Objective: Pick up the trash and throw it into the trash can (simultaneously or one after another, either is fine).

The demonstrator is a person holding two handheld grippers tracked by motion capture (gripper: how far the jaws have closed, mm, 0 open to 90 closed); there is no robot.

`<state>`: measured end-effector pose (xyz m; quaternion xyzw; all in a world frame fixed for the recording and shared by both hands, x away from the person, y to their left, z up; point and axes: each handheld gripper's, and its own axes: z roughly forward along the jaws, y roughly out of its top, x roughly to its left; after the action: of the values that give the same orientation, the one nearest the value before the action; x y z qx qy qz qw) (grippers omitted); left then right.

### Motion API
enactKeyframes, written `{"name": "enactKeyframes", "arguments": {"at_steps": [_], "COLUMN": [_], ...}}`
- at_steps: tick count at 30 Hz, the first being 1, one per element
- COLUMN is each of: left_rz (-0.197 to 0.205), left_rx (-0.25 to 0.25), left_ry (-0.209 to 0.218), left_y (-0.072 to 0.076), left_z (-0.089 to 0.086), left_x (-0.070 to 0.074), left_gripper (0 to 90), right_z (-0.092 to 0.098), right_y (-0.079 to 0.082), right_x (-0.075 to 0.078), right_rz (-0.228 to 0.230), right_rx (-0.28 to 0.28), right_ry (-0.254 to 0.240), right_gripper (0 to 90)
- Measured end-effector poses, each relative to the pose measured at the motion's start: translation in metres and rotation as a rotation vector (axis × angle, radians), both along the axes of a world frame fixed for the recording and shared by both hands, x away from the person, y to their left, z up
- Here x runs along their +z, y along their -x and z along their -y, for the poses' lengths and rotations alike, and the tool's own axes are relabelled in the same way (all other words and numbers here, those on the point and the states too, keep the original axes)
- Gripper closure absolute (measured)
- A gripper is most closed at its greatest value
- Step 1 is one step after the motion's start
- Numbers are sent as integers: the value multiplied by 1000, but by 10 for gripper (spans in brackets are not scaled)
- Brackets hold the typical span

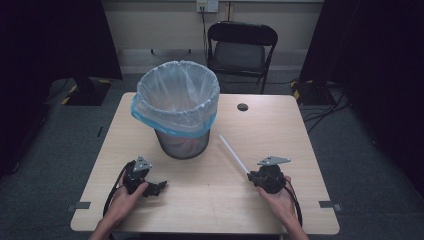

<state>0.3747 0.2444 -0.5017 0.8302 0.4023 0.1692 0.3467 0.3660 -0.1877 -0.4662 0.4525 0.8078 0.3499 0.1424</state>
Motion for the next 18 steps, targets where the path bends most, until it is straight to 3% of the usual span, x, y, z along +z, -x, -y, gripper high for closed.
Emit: {"name": "enactKeyframes", "arguments": {"at_steps": [6, 12, 18], "left_rz": [0, 0, 0], "left_rx": [0, 0, 0], "left_ry": [0, 0, 0], "left_y": [0, 0, 0], "left_z": [0, 0, 0], "left_x": [0, 0, 0], "left_gripper": [0, 0, 0], "right_z": [0, -2, 1], "right_y": [-3, -3, -13], "right_x": [10, 20, 30], "right_rz": [21, 73, 99], "right_rx": [-5, -16, -42], "right_ry": [-18, -20, -38], "right_gripper": [812, 812, 812]}}
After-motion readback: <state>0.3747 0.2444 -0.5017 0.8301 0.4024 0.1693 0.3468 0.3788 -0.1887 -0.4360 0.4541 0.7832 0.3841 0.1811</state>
